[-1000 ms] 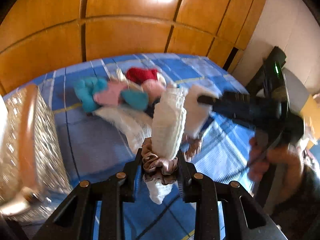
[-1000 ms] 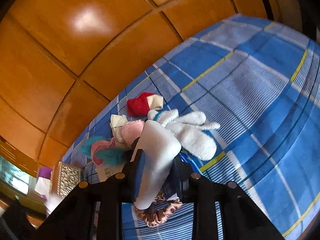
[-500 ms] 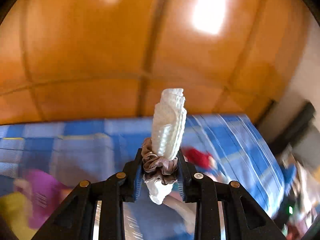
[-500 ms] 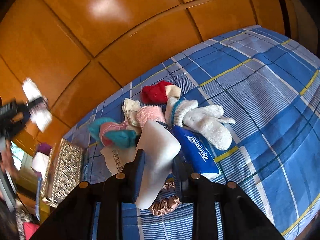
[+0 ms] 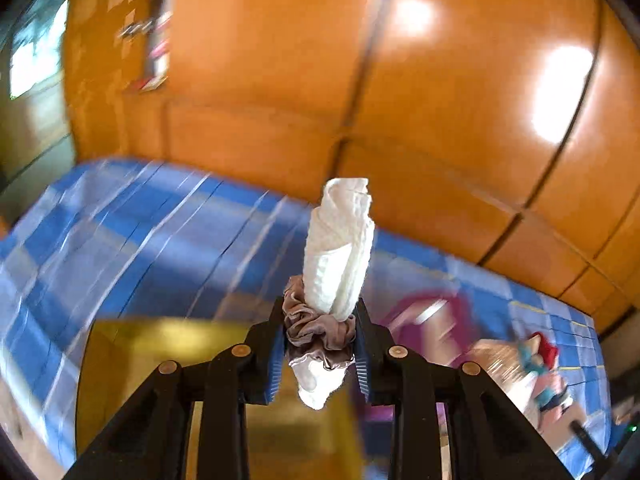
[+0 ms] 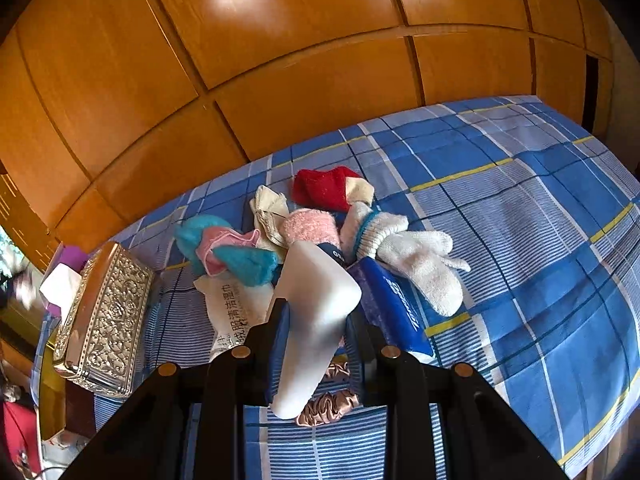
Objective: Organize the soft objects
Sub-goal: 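Carry the sock and scrunchie to the gold tray and release with left gripper while right gripper grasps white towel, then carry the white towel to the gold tray and release with the right gripper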
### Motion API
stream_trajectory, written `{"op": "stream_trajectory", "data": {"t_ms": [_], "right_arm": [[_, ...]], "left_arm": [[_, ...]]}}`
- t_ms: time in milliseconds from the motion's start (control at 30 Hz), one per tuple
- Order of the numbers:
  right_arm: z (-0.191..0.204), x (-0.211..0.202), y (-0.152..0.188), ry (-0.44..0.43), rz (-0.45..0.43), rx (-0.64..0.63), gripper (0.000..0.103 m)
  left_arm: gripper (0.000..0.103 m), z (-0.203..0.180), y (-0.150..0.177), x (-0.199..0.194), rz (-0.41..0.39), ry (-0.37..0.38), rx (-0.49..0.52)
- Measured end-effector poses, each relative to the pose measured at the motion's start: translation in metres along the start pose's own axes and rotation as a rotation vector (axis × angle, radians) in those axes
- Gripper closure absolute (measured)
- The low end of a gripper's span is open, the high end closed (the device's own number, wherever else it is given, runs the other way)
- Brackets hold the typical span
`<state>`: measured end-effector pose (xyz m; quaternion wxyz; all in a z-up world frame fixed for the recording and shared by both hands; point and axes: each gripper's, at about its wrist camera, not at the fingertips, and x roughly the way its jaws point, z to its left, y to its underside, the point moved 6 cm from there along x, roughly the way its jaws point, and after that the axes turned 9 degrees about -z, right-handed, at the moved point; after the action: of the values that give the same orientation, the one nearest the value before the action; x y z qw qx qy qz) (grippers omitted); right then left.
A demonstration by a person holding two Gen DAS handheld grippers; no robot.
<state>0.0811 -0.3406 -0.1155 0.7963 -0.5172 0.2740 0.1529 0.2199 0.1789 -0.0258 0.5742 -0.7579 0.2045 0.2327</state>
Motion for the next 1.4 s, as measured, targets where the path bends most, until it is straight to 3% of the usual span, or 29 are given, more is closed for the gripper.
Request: {"op": "stream_trajectory", "data": {"t_ms": [100,233,400,500,700,1167,1400], "right_arm": [[0.001,0.002,-0.001,0.015,0.008,-0.001,0.077],[0.013,0.000,-0.007,0.019,0.003,-0.039,0.077],[0.029,0.001,-0.016,0.025,0.001,-0.096,0.077],[0.039,0.004,-0.024,0.033,0.001,-0.133,0.077],[0.063,0.013,-0.039,0.021,0.008,-0.185,0.077],[0.149,0.039,-0.104,-0.056,-0.028,-0.252,0.077],[0.233,0.039,-0.116,-0.215,-0.018,-0.295,0.077]], "left_arm": [[0.073,0.037,0.042,0.007,0.064,-0.046,-0.049],[0.072,0.055,0.085,0.017,0.137,-0.073,-0.084],[0.068,0.049,0.116,0.017,0.169,-0.052,-0.062],[0.053,0.042,0.121,0.011,0.161,-0.044,-0.051],[0.038,0.044,0.117,-0.015,0.103,-0.061,-0.060],[0.037,0.083,0.141,-0.061,0.081,-0.120,-0.084],[0.037,0.084,0.138,-0.075,0.049,-0.135,-0.074]]}}
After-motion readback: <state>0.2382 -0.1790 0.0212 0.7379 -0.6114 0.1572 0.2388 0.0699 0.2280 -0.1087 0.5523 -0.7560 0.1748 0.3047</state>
